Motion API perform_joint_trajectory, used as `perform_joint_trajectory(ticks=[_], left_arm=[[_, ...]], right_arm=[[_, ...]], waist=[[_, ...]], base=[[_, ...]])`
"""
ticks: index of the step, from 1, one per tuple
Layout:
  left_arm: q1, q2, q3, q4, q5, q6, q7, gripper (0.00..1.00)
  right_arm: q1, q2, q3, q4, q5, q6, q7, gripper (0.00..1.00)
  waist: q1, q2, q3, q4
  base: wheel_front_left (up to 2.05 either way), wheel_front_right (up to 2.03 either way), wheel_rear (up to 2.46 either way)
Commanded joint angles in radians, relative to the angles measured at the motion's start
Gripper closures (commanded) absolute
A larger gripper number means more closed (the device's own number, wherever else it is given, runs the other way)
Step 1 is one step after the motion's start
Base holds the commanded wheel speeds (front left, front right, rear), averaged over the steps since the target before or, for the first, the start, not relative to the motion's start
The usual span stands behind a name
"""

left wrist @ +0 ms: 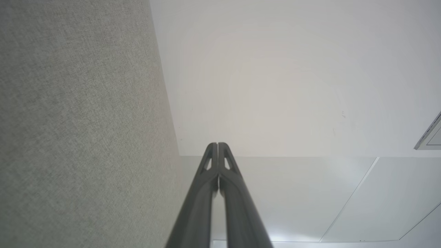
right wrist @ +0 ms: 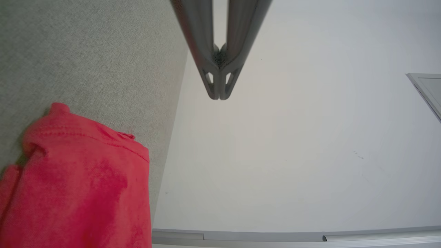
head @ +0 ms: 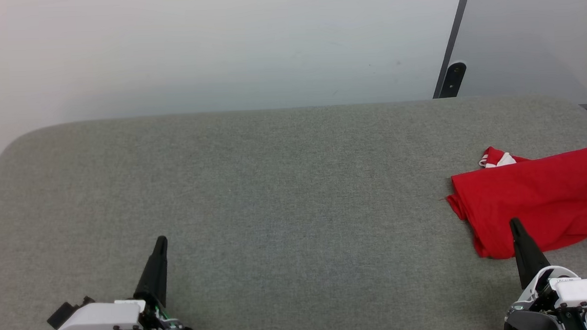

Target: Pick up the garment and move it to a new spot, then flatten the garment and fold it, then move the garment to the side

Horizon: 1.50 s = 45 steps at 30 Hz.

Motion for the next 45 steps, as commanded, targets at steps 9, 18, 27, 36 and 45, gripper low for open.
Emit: perform_joint_trajectory(ticks=[9, 18, 27, 36, 45], left_arm=[[-0.011, -0.001, 0.002, 0.001, -0.003, -0.006, 0.002, 1.00], [-0.011, -0.001, 0.002, 0.001, -0.003, -0.006, 0.001, 1.00], [-0.011, -0.001, 0.002, 0.001, -0.003, -0.006, 0.001, 1.00], [-0.011, -0.001, 0.001, 0.001, -0.003, -0.006, 0.001, 1.00], [-0.011, -0.001, 0.002, 0.001, -0.003, -0.006, 0.001, 1.00]], right_arm=[[-0.003, 0.003, 0.001, 0.000, 0.004, -0.001, -0.002, 1.00], [-0.003, 0.003, 0.001, 0.000, 0.004, -0.001, -0.002, 1.00], [-0.003, 0.003, 0.001, 0.000, 0.004, -0.001, -0.002, 1.00], [-0.003, 0.003, 0.001, 0.000, 0.004, -0.001, -0.002, 1.00], [-0.003, 0.003, 0.001, 0.000, 0.004, -0.001, -0.002, 1.00]], waist=[[0.0000, 0.0000, 0.000, 0.000], [0.0000, 0.0000, 0.000, 0.000], [0.0000, 0.0000, 0.000, 0.000], [0.0000, 0.0000, 0.000, 0.000], [0.0000, 0.0000, 0.000, 0.000]], base=[[0.00, 0.00, 0.00], [0.00, 0.00, 0.00], [0.00, 0.00, 0.00], [0.00, 0.00, 0.00], [0.00, 0.00, 0.00]])
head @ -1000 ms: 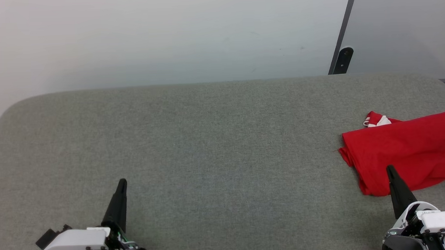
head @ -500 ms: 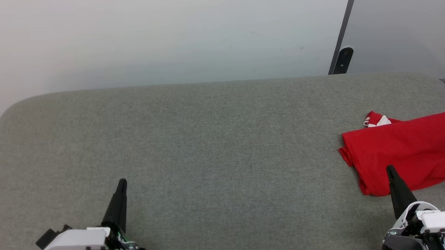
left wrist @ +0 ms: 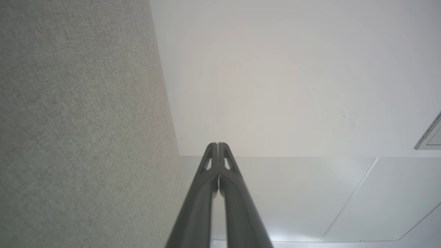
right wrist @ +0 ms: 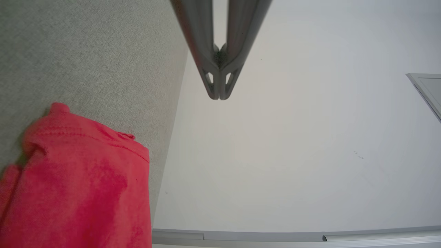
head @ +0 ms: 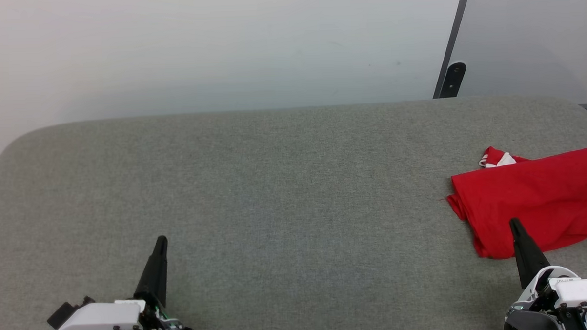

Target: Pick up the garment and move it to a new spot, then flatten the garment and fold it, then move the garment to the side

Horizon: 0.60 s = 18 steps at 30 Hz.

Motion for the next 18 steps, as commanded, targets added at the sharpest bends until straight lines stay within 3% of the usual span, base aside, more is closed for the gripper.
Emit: perform_joint_trajectory(ticks=[1, 18], left_arm=[[-0.011, -0.001, 0.002, 0.001, -0.003, -0.006, 0.001, 1.00], [-0.011, -0.001, 0.002, 0.001, -0.004, -0.006, 0.001, 1.00]], right_arm=[[-0.003, 0.003, 0.001, 0.000, 0.004, -0.001, -0.002, 1.00], [-0.003, 0.003, 0.001, 0.000, 0.004, -0.001, -0.002, 1.00]], waist=[[0.0000, 0.0000, 0.000, 0.000], [0.0000, 0.0000, 0.000, 0.000]], base=[[0.00, 0.00, 0.00], [0.00, 0.00, 0.00]])
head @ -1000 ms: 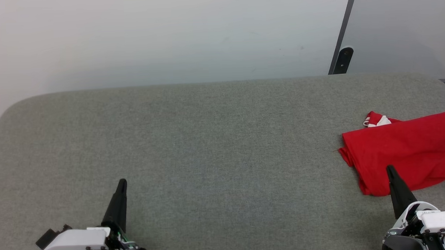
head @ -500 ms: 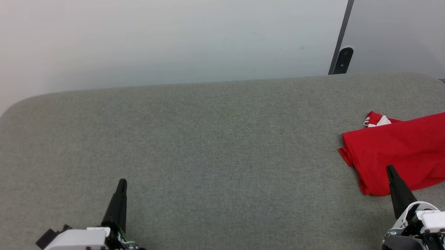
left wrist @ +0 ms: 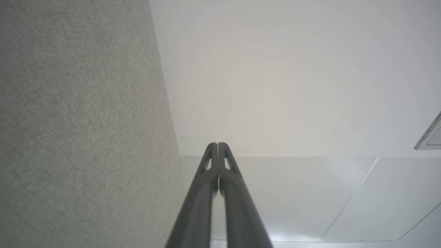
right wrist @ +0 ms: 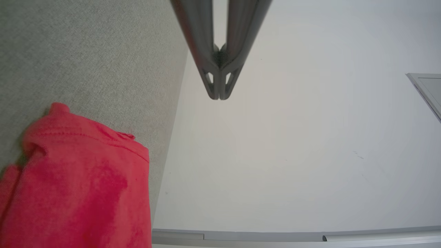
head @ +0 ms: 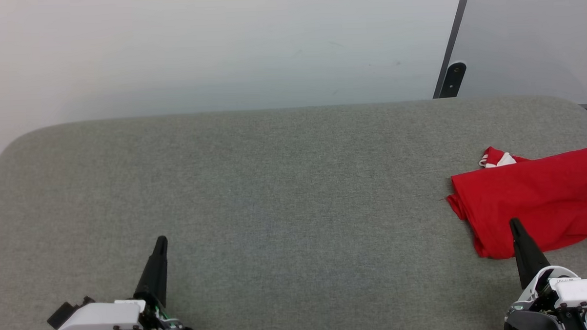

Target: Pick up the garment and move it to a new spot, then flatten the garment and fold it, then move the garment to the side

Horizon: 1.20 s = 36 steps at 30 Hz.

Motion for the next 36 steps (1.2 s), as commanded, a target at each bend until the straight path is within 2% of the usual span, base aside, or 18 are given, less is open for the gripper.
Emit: perform_joint_trajectory(ticks=[1, 36], left_arm=[[-0.011, -0.001, 0.002, 0.001, -0.004, -0.006, 0.001, 1.00], [-0.011, -0.001, 0.002, 0.001, -0.004, -0.006, 0.001, 1.00]], right_arm=[[-0.003, 0.003, 0.001, 0.000, 0.004, -0.001, -0.002, 1.00], [-0.003, 0.003, 0.001, 0.000, 0.004, -0.001, -0.002, 1.00]], waist=[[0.0000, -0.0001, 0.000, 0.000], [0.0000, -0.0001, 0.000, 0.000]], base=[[0.00, 0.00, 0.00], [0.00, 0.00, 0.00]])
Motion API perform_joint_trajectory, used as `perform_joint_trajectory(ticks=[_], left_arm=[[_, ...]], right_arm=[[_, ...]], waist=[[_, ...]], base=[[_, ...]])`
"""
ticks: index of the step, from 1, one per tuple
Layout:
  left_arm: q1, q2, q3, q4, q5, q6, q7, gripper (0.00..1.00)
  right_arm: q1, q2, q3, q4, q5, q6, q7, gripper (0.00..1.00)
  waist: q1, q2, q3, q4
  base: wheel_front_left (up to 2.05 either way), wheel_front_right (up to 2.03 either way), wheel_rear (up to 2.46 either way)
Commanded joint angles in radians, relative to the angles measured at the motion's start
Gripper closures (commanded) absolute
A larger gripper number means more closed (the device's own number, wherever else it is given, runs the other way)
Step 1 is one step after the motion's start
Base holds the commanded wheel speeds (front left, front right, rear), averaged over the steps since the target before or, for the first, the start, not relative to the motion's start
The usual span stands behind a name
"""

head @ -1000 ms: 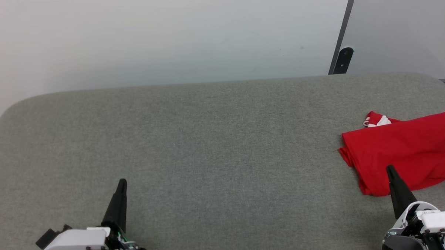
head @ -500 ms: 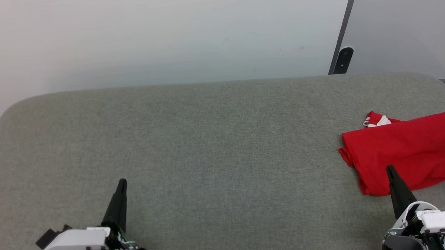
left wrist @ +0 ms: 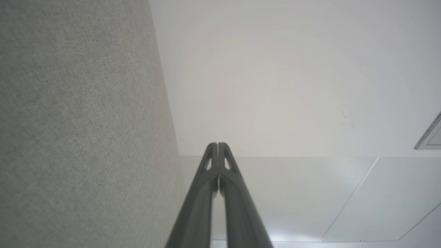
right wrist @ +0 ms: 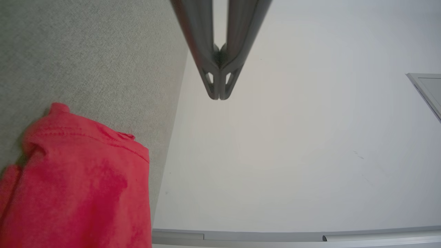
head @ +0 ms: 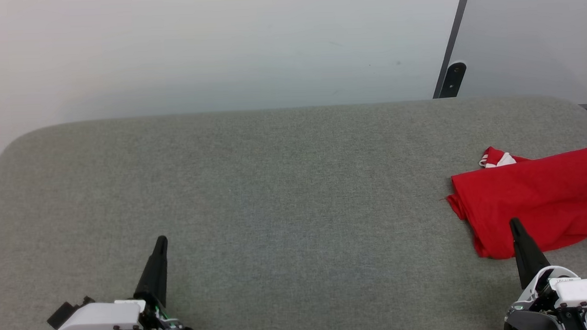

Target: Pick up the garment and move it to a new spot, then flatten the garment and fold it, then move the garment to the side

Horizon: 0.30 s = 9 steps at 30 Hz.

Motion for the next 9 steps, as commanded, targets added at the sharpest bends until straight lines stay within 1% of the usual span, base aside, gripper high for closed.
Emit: perform_joint_trajectory(ticks=[1, 9], left_arm=[[-0.011, -0.001, 0.002, 0.001, -0.004, -0.006, 0.001, 1.00], [-0.011, -0.001, 0.002, 0.001, -0.004, -0.006, 0.001, 1.00]], right_arm=[[-0.003, 0.003, 0.001, 0.000, 0.004, -0.001, -0.002, 1.00], [-0.003, 0.003, 0.001, 0.000, 0.004, -0.001, -0.002, 1.00]], waist=[[0.0000, 0.0000, 0.000, 0.000], [0.0000, 0.0000, 0.000, 0.000]], base=[[0.00, 0.00, 0.00], [0.00, 0.00, 0.00]])
